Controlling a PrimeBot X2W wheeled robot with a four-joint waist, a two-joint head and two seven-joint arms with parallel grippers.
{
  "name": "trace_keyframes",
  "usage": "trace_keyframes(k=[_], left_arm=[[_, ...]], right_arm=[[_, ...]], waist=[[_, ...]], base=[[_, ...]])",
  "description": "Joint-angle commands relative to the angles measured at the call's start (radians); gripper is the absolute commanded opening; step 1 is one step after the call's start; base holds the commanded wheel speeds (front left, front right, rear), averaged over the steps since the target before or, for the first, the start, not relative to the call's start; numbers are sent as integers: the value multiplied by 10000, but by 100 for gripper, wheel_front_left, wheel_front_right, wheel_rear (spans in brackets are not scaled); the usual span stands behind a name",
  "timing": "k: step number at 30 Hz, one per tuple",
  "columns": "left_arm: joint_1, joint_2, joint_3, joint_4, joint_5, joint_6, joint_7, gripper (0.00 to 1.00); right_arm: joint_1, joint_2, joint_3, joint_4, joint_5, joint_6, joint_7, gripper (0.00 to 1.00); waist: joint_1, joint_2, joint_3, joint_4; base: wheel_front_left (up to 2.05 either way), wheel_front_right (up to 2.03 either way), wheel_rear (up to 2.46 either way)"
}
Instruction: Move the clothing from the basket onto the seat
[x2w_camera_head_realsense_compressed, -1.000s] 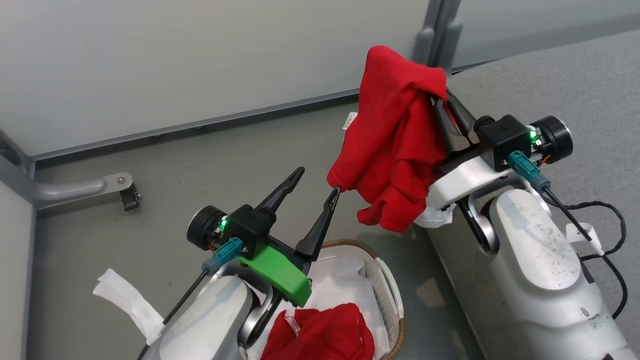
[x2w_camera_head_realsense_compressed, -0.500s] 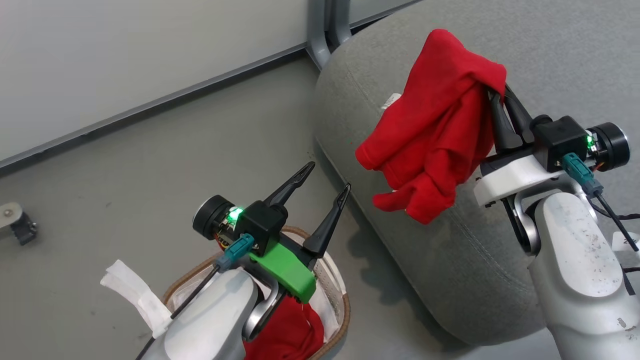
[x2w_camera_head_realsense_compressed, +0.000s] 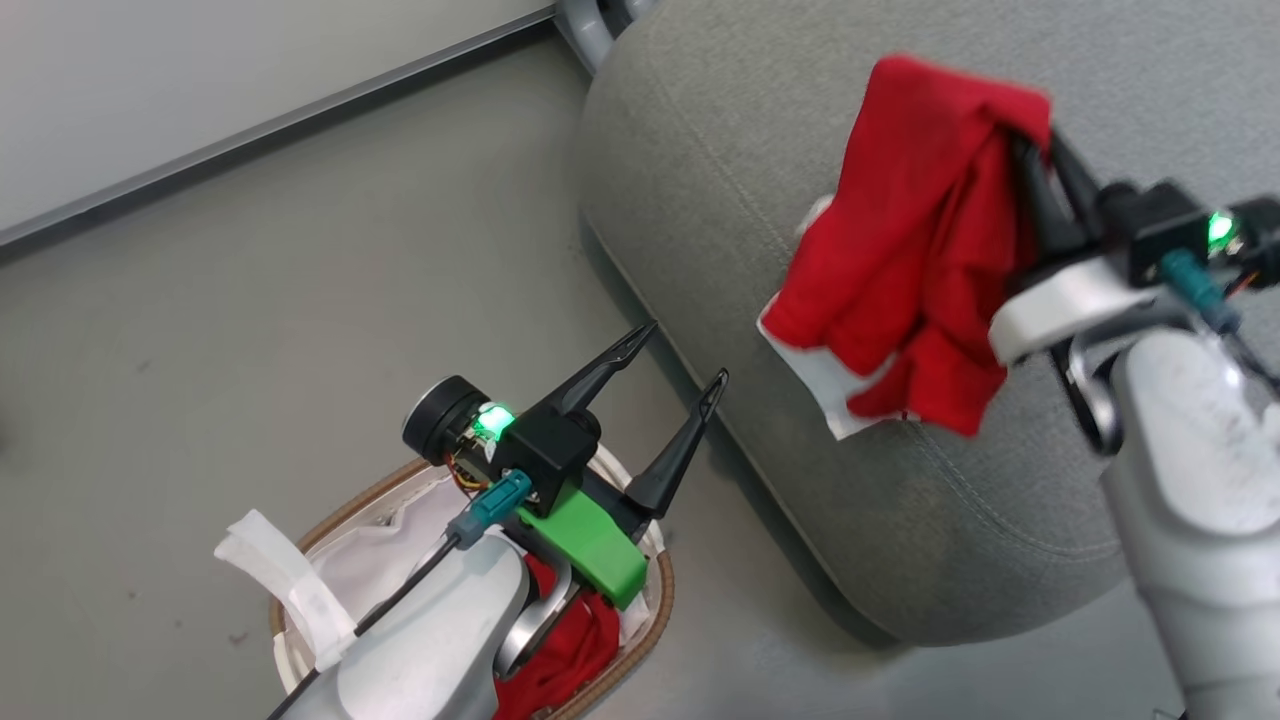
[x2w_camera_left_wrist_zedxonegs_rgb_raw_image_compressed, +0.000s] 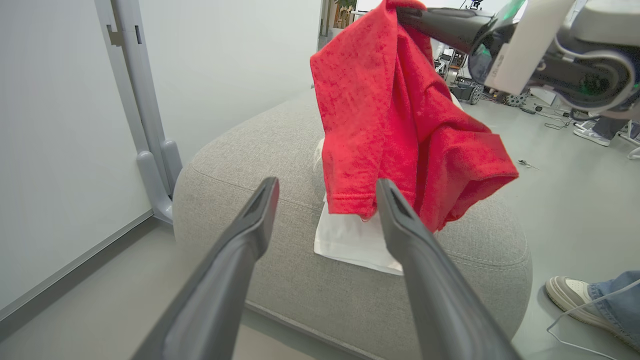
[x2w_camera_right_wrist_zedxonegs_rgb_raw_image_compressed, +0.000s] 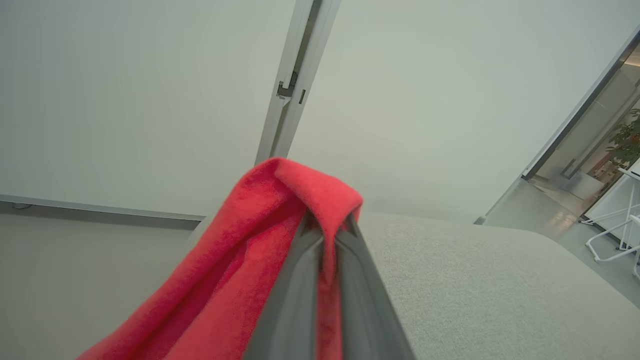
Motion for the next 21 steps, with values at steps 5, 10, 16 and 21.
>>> trace_keyframes(k=[5, 10, 16, 21], left_arm=[[-303, -33, -266, -159, 61, -24, -37, 100], [-391, -32, -481, -331, 26, -24, -37, 100], [-310, 110, -505, -526, 168, 34, -37, 100], [-248, 90, -533, -711, 287, 131, -35, 100]], right_arm=[[-1860, -842, -266, 682, 114, -15, -49, 0], [-3688, -2048, -526, 1430, 15, -14, 146, 0], [-4878, -3165, -1132, 1589, -167, -14, 868, 0], [-4317, -3725, -1746, 1956, -397, -14, 1128, 0]], waist=[[-1, 49, 508, 1102], [-1, 49, 847, 2071], [-1, 49, 1316, 2975], [-1, 49, 1690, 3485]], base=[[0, 0, 0], [0, 0, 0], [0, 0, 0], [0, 0, 0]])
